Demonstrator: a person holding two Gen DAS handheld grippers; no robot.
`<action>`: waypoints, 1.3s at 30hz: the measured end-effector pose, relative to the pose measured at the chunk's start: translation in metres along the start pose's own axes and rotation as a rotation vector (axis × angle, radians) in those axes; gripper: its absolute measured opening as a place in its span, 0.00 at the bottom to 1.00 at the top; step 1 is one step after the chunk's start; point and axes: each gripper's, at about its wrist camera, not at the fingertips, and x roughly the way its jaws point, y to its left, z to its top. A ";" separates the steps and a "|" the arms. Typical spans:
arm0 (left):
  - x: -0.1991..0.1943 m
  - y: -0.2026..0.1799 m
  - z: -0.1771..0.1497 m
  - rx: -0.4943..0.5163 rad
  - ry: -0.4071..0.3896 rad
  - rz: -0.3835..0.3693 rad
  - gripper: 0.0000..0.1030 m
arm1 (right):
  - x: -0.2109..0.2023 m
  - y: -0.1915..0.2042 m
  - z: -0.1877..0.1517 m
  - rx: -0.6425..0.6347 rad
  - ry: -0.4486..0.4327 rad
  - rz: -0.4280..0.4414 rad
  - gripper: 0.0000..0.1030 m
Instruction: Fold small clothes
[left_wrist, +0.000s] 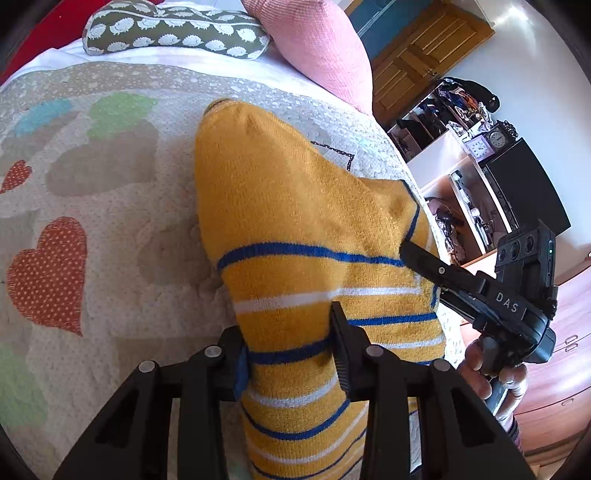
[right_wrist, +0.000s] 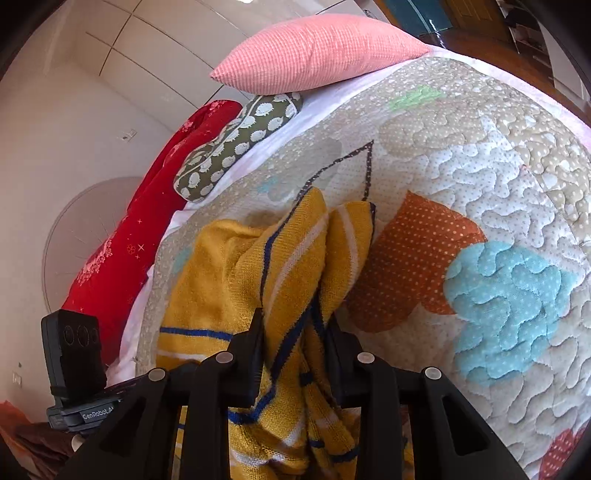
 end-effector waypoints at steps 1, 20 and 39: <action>-0.009 0.000 -0.002 0.000 -0.012 0.007 0.34 | -0.003 0.011 -0.001 -0.014 -0.004 0.006 0.30; -0.057 0.090 0.013 -0.101 -0.118 0.203 0.34 | 0.071 0.121 -0.009 -0.153 0.028 -0.042 0.29; -0.092 0.088 -0.039 -0.119 -0.225 0.189 0.54 | 0.028 0.111 -0.013 -0.178 -0.056 -0.030 0.14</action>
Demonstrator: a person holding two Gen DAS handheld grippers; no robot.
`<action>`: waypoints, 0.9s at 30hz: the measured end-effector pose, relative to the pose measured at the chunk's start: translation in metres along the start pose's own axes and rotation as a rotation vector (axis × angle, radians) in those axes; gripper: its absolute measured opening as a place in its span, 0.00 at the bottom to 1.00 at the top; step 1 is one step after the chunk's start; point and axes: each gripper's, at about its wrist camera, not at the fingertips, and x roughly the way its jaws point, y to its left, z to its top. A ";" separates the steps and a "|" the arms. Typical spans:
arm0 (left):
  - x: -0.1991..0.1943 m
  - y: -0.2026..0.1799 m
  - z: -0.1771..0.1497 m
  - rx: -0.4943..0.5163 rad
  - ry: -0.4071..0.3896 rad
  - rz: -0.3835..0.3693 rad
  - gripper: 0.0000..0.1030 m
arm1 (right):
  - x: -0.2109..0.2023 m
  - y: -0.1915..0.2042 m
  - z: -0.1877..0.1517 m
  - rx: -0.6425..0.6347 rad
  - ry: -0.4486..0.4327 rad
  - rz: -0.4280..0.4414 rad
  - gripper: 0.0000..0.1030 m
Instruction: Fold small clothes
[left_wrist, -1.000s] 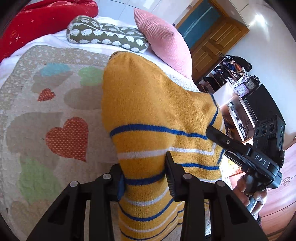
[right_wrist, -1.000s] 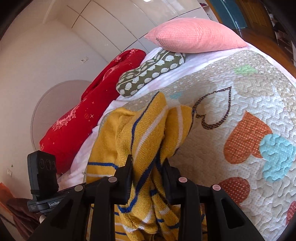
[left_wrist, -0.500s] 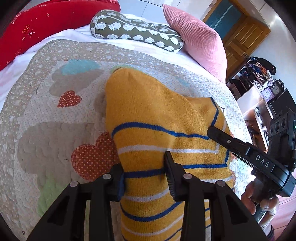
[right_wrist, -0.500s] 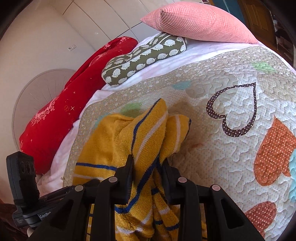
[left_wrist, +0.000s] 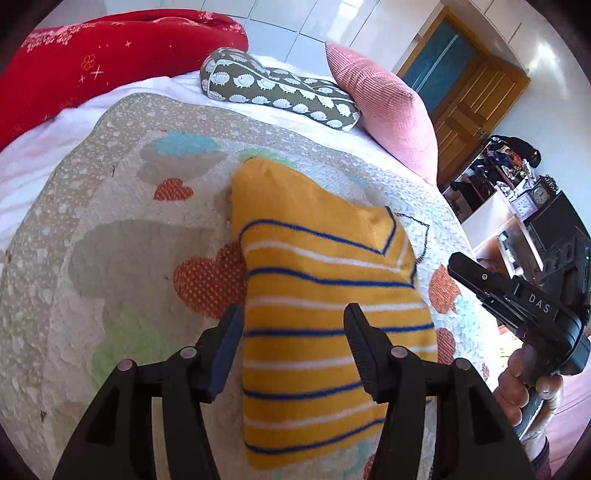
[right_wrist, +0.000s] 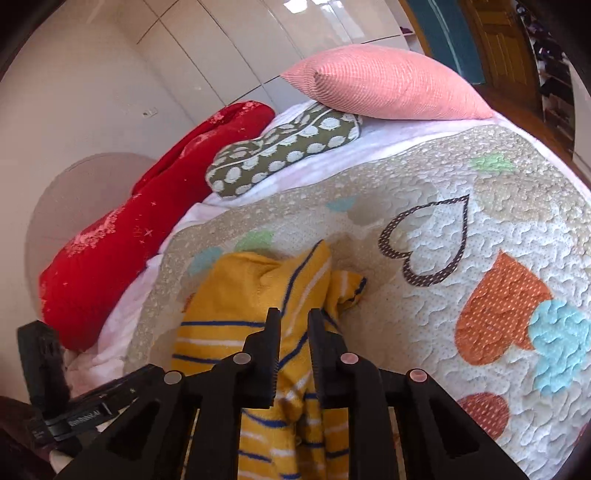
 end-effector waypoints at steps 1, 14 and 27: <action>0.003 0.001 -0.010 -0.009 0.018 -0.005 0.54 | 0.000 0.002 -0.006 0.017 0.029 0.062 0.14; 0.007 -0.002 -0.062 -0.025 0.066 0.012 0.59 | -0.003 -0.046 -0.059 0.140 0.074 0.001 0.11; -0.051 -0.015 -0.125 0.046 -0.007 0.112 0.60 | -0.017 -0.030 -0.109 -0.031 0.123 -0.102 0.05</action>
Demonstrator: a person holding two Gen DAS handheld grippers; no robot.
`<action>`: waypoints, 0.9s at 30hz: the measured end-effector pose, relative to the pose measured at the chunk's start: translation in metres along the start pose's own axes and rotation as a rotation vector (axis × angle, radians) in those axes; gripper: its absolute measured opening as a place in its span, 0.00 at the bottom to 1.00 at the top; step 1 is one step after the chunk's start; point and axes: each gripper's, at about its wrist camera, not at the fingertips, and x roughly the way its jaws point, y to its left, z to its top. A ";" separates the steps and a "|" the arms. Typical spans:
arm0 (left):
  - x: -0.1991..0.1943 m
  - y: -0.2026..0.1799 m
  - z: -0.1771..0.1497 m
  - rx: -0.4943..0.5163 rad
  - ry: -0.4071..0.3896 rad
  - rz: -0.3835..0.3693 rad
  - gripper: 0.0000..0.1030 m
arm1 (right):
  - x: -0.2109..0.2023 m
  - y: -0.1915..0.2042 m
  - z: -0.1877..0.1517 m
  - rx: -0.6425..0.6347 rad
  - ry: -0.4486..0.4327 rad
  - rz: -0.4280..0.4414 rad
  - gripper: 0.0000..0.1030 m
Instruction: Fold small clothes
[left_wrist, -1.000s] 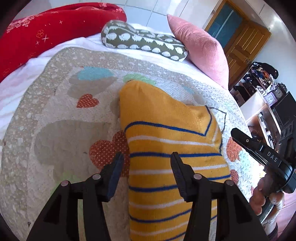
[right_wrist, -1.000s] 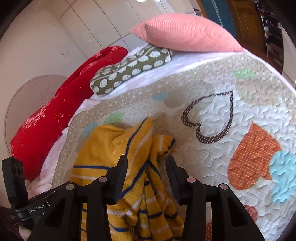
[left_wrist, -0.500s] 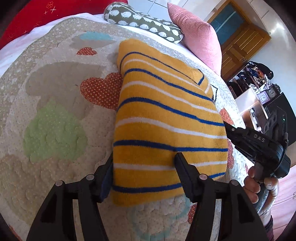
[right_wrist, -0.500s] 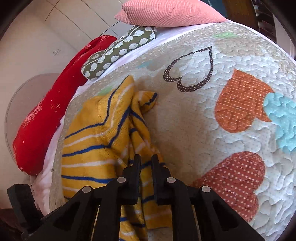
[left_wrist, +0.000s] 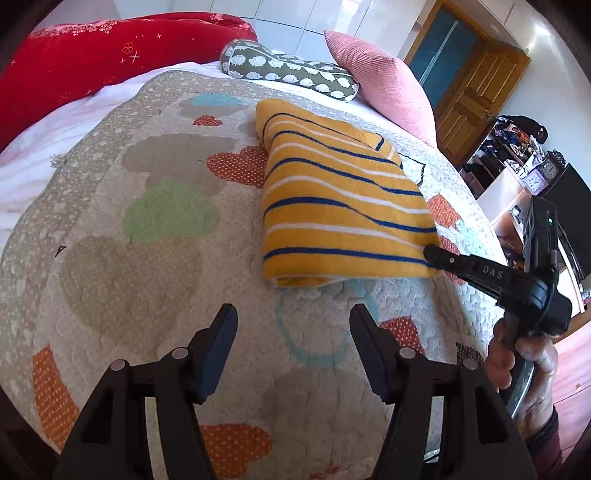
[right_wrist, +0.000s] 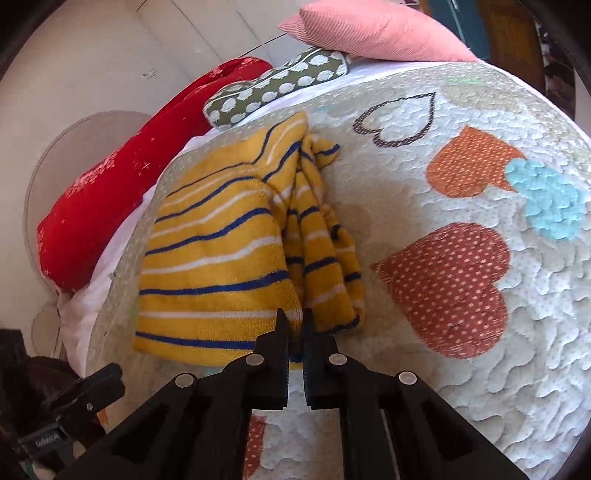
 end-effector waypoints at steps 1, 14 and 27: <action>-0.003 0.000 -0.004 0.001 -0.001 0.004 0.60 | 0.001 -0.004 0.001 -0.001 0.006 -0.024 0.05; -0.086 -0.021 -0.034 0.088 -0.300 0.241 0.79 | -0.066 0.038 -0.055 -0.120 -0.209 -0.121 0.27; -0.175 -0.077 -0.061 0.219 -0.653 0.447 1.00 | -0.182 0.076 -0.134 -0.190 -0.530 -0.317 0.72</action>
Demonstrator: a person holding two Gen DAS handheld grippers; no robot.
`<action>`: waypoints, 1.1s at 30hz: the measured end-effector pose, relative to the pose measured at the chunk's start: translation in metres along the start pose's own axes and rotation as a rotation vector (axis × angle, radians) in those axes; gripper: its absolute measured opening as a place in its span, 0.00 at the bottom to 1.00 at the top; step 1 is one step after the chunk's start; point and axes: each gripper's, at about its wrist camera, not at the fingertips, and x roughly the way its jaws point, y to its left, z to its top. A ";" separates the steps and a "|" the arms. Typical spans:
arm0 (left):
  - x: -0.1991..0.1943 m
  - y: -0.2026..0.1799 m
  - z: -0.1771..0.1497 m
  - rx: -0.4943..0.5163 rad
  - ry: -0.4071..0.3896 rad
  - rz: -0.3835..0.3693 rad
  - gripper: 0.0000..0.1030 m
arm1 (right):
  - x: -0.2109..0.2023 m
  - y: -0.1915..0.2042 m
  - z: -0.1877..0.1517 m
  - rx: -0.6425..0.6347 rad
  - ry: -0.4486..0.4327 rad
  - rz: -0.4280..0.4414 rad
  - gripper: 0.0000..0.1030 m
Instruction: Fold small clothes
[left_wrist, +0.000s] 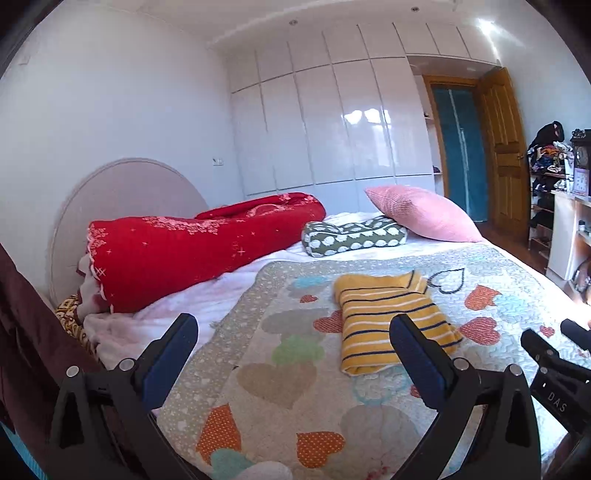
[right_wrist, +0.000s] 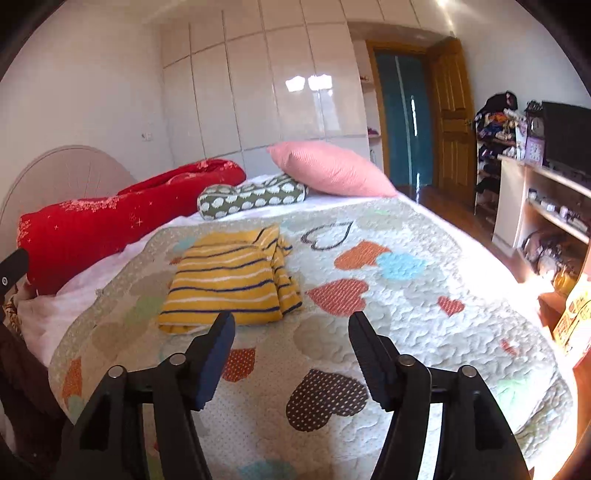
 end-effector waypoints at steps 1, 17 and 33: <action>-0.001 0.001 0.000 -0.010 0.017 -0.026 1.00 | -0.011 0.003 0.004 -0.021 -0.047 -0.039 0.80; 0.014 0.012 -0.026 -0.103 0.215 -0.174 1.00 | -0.049 0.022 0.001 -0.068 -0.233 -0.166 1.00; 0.033 0.010 -0.045 -0.117 0.320 -0.205 1.00 | -0.019 0.041 -0.019 -0.150 -0.083 -0.152 1.00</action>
